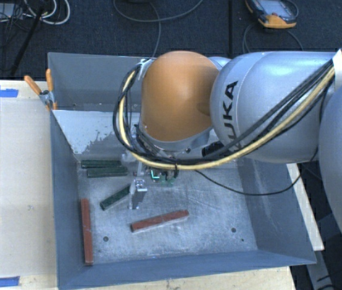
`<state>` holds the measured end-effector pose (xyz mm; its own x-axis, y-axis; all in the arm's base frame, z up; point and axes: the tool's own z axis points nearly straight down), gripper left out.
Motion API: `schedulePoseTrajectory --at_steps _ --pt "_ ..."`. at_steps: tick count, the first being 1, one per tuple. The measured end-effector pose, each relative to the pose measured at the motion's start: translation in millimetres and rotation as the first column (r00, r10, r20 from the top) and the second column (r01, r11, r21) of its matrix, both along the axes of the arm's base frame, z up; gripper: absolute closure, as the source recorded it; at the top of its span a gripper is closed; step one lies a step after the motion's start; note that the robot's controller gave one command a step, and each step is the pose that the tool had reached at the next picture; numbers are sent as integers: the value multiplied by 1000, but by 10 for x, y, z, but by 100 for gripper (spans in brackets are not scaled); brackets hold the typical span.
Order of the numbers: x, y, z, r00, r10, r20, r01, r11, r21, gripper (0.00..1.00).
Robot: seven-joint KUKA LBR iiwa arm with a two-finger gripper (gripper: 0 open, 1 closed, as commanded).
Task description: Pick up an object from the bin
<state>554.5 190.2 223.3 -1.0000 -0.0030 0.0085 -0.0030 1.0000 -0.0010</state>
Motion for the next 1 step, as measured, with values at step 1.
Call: schedulePoseTrajectory --at_steps 1 --pt "18 -10 46 1000 -4 7 4 1000 1 0"
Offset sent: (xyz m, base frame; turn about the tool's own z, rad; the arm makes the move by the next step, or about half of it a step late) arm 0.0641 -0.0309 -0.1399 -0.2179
